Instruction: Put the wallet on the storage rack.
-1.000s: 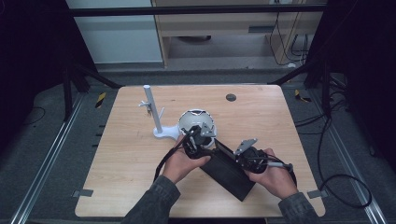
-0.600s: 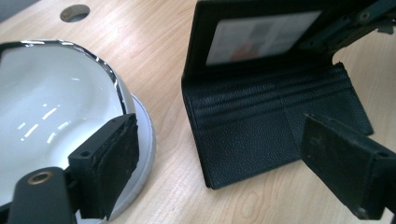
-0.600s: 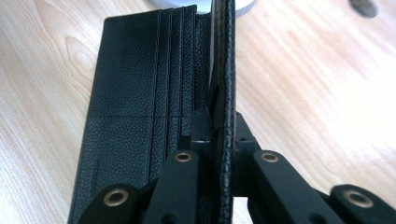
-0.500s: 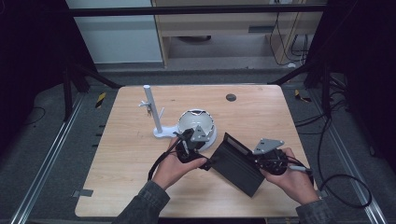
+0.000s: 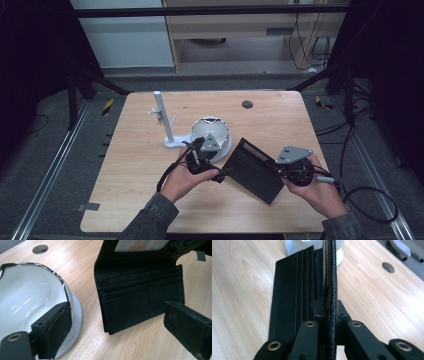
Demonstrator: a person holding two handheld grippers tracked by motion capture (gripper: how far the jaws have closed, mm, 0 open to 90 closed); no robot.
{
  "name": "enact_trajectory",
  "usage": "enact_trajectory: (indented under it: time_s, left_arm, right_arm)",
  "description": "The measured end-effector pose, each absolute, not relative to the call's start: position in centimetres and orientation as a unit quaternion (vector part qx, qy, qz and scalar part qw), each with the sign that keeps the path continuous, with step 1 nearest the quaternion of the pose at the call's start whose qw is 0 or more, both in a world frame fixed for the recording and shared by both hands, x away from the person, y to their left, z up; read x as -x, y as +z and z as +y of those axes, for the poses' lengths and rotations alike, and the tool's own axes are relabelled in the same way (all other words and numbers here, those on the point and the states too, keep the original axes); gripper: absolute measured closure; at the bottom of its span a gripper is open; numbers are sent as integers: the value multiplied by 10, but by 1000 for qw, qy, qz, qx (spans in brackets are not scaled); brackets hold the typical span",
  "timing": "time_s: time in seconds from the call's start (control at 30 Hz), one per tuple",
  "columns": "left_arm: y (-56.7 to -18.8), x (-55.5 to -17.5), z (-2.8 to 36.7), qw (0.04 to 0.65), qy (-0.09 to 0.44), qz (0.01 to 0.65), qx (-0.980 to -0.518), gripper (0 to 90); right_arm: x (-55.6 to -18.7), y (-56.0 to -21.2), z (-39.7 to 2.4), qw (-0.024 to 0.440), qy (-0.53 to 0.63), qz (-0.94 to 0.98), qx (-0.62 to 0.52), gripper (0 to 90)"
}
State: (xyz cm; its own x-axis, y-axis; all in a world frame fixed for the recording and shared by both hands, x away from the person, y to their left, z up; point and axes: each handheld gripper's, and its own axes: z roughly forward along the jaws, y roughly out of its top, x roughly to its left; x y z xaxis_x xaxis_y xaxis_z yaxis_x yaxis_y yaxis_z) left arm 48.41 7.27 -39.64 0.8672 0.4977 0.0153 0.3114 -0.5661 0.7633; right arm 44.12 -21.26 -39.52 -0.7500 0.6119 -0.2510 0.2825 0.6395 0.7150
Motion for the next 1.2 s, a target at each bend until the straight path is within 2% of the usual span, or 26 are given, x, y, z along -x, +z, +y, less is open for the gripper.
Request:
enact_trajectory:
  time_s: [0.7, 1.2]
  left_arm:
    - [-392, -490, 70, 418, 113, 217, -875, 84]
    - [-386, -502, 59, 448, 67, 193, -871, 150]
  right_arm:
    - [-433, -373, -219, 274, 392, 847, -233, 848]
    - [-414, -358, -217, 294, 436, 823, -214, 848]
